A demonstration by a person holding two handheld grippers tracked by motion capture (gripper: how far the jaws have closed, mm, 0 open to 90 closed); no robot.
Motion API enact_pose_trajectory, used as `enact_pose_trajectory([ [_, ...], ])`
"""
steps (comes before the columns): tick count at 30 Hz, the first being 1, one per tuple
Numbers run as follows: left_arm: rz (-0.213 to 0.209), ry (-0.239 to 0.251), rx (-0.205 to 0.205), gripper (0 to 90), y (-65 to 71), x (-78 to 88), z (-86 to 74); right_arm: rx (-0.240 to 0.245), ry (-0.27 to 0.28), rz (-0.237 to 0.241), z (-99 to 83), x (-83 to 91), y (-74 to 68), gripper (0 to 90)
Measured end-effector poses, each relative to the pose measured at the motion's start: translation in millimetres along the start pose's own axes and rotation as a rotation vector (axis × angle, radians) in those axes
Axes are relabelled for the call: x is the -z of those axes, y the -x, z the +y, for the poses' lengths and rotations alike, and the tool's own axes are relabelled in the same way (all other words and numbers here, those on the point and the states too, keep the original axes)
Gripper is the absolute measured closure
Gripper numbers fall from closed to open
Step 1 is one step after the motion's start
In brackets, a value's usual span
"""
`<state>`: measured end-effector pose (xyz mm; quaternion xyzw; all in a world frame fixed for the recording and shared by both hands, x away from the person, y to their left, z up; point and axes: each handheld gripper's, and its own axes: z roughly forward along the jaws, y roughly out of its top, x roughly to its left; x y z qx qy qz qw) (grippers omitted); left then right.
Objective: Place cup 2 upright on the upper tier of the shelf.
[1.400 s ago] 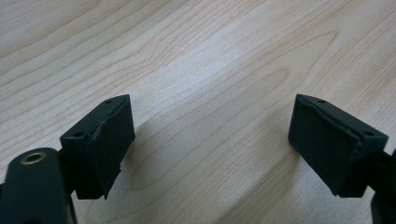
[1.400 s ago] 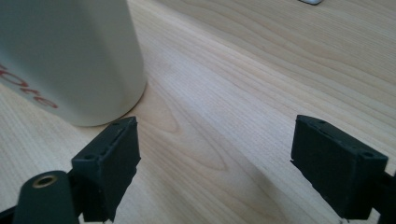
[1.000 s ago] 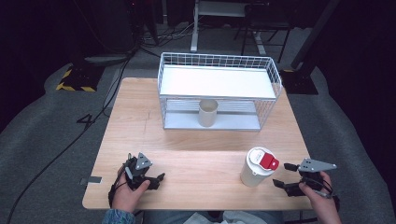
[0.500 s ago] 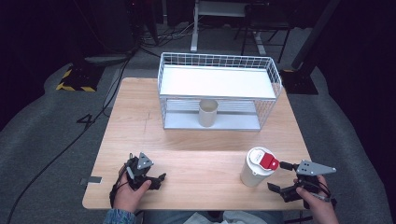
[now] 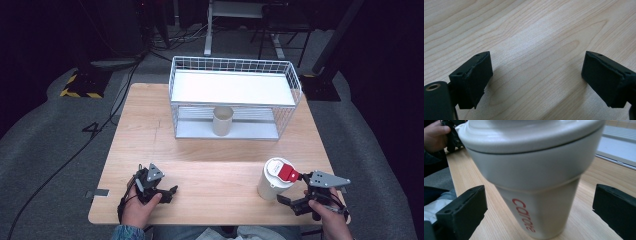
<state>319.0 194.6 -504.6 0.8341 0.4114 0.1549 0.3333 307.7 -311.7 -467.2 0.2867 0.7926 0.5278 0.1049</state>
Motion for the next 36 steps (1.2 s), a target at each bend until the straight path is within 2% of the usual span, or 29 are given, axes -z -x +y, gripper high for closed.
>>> enact_pose_trajectory([
  [2,0.0,0.0,0.0,10.6,0.0,0.0,0.0,0.002,0.007,0.005,0.2,-1.7,0.5,0.0],
  [8,0.008,-0.003,0.005,10.5,0.8,0.2,0.0,-0.001,0.067,0.076,0.4,-13.1,4.8,0.1],
  [14,0.015,-0.001,0.021,9.9,2.8,-0.2,0.1,0.002,0.088,0.067,0.7,-20.9,6.9,4.9],
  [19,0.018,-0.002,0.016,9.9,2.7,0.0,0.1,0.037,0.098,0.057,1.3,-25.3,5.6,5.6],
  [22,0.019,-0.002,0.014,9.9,2.7,0.1,0.1,0.05,0.098,0.048,0.9,-26.5,5.4,4.7],
  [23,0.018,-0.002,0.015,9.9,2.7,0.1,0.0,0.034,0.092,0.045,0.5,-28.1,5.2,4.4],
  [25,0.019,-0.002,0.015,9.9,2.7,0.1,0.0,0.036,0.089,0.042,0.1,-28.8,5.1,5.3],
  [29,0.02,-0.002,0.013,9.9,2.6,0.1,0.1,0.065,0.091,0.043,-0.7,-28.6,4.5,8.3],
  [36,0.02,-0.002,0.013,9.9,2.6,0.1,0.1,0.083,0.085,0.051,0.2,-28.5,5.3,8.9],
])
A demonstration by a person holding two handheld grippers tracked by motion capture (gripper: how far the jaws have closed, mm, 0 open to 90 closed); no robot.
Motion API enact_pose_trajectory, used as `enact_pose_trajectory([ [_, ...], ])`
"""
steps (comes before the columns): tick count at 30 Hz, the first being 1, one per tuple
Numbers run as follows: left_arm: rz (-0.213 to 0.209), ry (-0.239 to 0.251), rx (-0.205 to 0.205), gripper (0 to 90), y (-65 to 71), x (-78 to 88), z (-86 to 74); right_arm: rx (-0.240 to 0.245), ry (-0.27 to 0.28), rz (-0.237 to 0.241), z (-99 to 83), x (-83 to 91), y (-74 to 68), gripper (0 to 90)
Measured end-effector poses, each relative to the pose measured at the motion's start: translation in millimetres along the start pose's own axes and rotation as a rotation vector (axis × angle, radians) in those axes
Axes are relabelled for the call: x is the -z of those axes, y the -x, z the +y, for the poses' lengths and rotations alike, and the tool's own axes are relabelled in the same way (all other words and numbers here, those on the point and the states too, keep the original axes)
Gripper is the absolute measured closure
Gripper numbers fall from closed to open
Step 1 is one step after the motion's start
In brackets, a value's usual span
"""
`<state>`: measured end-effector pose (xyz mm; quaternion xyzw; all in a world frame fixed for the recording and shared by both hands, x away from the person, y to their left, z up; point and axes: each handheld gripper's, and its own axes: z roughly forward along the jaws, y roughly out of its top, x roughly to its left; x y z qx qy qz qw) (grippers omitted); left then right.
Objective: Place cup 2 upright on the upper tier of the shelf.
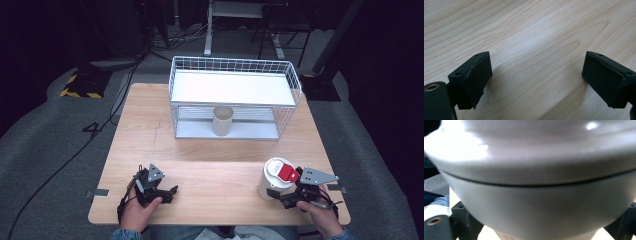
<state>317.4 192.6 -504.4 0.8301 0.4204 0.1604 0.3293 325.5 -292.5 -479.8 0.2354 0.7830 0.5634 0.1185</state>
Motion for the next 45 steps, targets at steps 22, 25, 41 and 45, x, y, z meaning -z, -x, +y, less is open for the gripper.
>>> enact_pose_trajectory([
  [22,0.0,0.0,0.0,9.9,0.0,0.0,0.0,0.004,0.021,-0.026,10.6,7.8,-1.3,9.4],
  [25,0.0,0.0,0.001,9.9,0.0,0.0,0.0,0.007,0.028,-0.022,16.5,10.6,-1.4,9.4],
  [41,0.0,0.0,0.001,9.9,0.0,-0.1,0.0,0.025,-0.006,-0.055,57.5,24.6,5.8,9.5],
  [45,-0.001,0.0,0.001,9.9,0.0,-0.1,0.0,0.03,-0.004,-0.065,69.1,27.0,9.0,9.5],
])
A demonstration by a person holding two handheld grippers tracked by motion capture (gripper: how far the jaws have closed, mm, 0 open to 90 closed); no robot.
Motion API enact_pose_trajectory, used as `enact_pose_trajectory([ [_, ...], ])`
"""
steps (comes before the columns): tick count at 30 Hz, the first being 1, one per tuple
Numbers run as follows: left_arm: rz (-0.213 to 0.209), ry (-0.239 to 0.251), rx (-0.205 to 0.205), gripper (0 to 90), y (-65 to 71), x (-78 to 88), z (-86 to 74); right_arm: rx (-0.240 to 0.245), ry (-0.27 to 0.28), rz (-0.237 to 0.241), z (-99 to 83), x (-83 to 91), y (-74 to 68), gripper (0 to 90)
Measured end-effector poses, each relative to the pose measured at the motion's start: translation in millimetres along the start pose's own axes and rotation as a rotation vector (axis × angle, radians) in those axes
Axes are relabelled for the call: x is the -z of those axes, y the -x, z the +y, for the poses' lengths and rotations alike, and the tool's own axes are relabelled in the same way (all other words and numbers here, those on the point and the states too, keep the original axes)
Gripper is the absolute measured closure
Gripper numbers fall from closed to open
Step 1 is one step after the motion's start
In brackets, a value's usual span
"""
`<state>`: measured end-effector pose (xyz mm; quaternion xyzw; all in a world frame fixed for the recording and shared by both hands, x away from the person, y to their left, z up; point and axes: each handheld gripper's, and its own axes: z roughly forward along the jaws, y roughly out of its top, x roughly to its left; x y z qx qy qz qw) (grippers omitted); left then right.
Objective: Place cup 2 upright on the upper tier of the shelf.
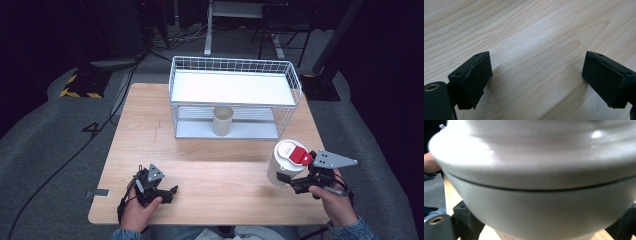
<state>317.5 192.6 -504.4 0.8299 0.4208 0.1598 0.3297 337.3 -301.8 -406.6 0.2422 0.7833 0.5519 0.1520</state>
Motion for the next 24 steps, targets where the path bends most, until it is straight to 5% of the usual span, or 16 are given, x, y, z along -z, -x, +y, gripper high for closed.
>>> enact_pose_trajectory([
  [24,0.001,-0.001,-0.001,9.9,-0.1,0.1,0.1,0.013,0.017,-0.038,64.4,7.1,25.1,9.6],
])
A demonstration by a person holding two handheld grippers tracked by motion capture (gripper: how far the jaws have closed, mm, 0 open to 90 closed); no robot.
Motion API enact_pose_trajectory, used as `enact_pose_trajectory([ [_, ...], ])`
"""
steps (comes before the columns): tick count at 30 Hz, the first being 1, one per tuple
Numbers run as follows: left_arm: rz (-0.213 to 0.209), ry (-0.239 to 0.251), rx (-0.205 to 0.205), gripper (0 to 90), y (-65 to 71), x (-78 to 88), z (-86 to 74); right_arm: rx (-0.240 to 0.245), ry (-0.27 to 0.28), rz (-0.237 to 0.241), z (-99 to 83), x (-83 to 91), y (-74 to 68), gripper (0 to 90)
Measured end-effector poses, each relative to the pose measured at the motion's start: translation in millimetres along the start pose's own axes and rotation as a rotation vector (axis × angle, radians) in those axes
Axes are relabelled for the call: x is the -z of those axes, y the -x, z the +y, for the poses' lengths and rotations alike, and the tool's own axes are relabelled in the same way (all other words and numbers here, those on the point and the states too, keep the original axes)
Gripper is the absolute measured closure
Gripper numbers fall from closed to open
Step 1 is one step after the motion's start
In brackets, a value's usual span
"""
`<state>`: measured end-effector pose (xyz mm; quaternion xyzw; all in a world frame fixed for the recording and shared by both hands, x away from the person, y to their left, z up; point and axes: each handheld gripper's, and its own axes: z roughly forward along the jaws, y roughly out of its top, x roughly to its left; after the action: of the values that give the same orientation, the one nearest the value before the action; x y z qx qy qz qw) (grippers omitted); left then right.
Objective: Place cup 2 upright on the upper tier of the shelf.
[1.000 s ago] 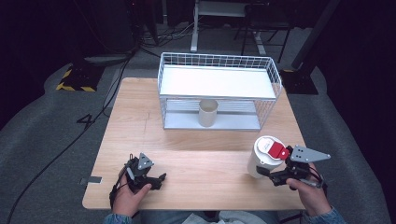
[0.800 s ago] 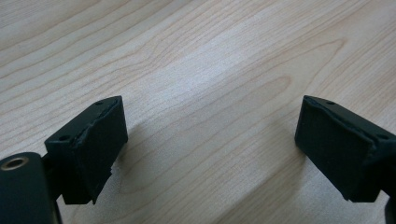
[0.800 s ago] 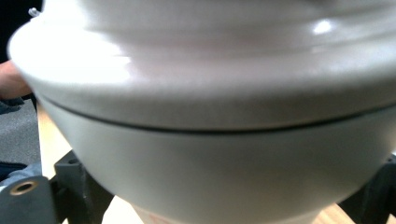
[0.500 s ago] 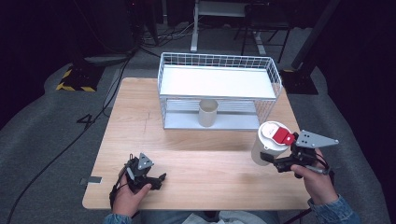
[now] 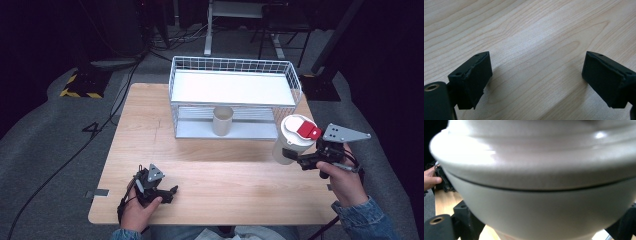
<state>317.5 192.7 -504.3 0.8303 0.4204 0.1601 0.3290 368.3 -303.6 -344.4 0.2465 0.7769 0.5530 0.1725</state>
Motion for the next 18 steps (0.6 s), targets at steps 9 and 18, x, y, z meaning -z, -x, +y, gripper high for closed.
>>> enact_pose_trajectory([
  [9,0.0,0.005,0.004,9.8,0.0,-0.3,-0.2,0.008,0.011,-0.013,20.2,-1.5,7.9,9.6],
  [18,-0.004,0.002,0.013,9.3,0.4,-0.7,0.0,0.02,0.014,-0.033,43.7,-3.9,14.7,9.6],
])
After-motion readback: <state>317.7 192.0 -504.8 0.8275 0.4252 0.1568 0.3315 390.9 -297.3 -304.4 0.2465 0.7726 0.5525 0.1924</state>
